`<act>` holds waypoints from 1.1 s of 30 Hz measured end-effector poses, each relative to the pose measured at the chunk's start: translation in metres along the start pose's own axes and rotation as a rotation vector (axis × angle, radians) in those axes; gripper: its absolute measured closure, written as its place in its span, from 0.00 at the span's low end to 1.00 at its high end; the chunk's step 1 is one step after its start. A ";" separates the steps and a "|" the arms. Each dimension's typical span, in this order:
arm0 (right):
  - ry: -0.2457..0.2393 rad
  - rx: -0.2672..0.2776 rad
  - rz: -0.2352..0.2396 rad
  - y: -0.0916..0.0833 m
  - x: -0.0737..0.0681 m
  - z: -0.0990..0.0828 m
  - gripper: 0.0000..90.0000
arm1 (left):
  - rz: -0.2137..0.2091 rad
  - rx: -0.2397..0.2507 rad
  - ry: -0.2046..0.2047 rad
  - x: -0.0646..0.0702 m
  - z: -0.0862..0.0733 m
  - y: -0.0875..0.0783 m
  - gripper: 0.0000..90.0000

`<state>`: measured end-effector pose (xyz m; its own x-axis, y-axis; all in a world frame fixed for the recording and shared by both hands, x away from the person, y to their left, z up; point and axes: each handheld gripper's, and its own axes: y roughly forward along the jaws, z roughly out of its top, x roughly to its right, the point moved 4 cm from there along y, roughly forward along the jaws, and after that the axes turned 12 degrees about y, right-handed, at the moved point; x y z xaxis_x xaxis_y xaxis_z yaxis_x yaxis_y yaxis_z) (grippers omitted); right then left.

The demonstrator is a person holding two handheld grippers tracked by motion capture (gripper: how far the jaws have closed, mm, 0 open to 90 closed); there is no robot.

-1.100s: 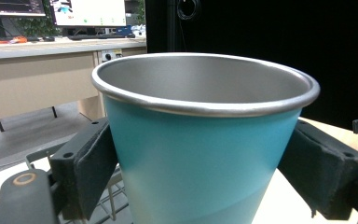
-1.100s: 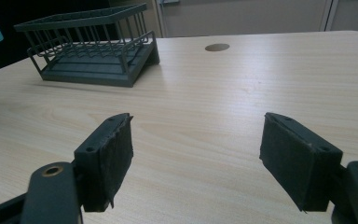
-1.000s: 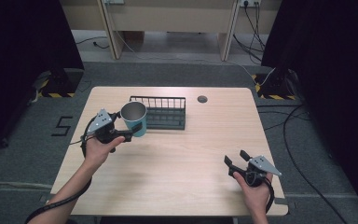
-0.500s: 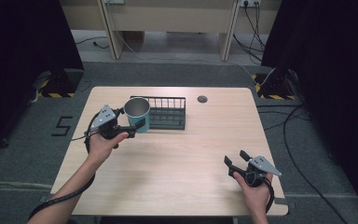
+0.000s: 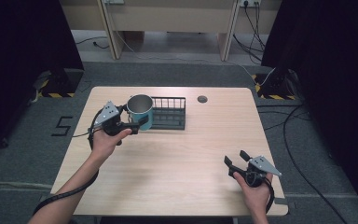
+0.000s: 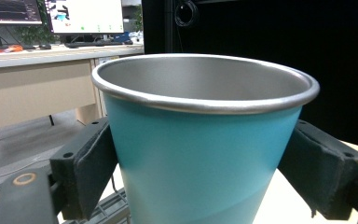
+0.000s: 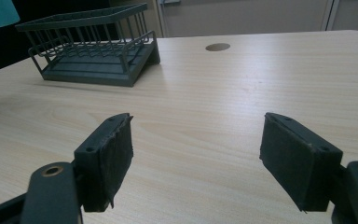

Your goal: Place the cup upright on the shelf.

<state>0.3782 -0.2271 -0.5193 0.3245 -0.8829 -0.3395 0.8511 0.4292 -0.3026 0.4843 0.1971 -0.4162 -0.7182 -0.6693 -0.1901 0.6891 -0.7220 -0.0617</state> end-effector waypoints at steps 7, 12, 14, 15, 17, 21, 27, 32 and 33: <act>-0.001 -0.002 0.001 0.001 0.000 -0.001 0.29 | 0.005 0.002 -0.002 -0.003 0.003 0.005 0.16; 0.000 -0.002 0.002 0.001 0.000 -0.001 0.29 | 0.008 -0.003 -0.003 -0.005 0.002 0.009 0.16; -0.001 -0.002 0.002 0.001 0.000 -0.001 0.29 | 0.010 -0.007 -0.003 -0.005 0.002 0.010 0.16; -0.001 -0.002 0.002 0.001 0.000 -0.001 0.29 | 0.012 -0.007 -0.005 -0.006 0.001 0.011 0.16; 0.000 -0.003 0.002 0.001 0.000 -0.001 0.29 | 0.013 -0.007 -0.008 -0.006 0.001 0.013 0.16; 0.000 -0.003 0.002 0.001 0.000 -0.001 0.29 | 0.015 -0.012 -0.006 -0.008 0.002 0.017 0.16; -0.001 -0.004 0.005 0.001 -0.001 -0.001 0.29 | 0.014 -0.015 -0.001 -0.008 0.004 0.022 0.16; -0.001 -0.004 0.004 0.001 0.000 -0.001 0.29 | 0.017 -0.013 0.004 -0.009 0.007 0.026 0.16; 0.000 -0.004 0.004 0.001 0.000 -0.001 0.29 | 0.019 -0.013 0.003 -0.009 0.007 0.027 0.16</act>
<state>0.3786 -0.2261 -0.5208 0.3284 -0.8810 -0.3405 0.8478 0.4339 -0.3050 0.5090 0.1824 -0.4091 -0.7049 -0.6820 -0.1947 0.7037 -0.7070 -0.0711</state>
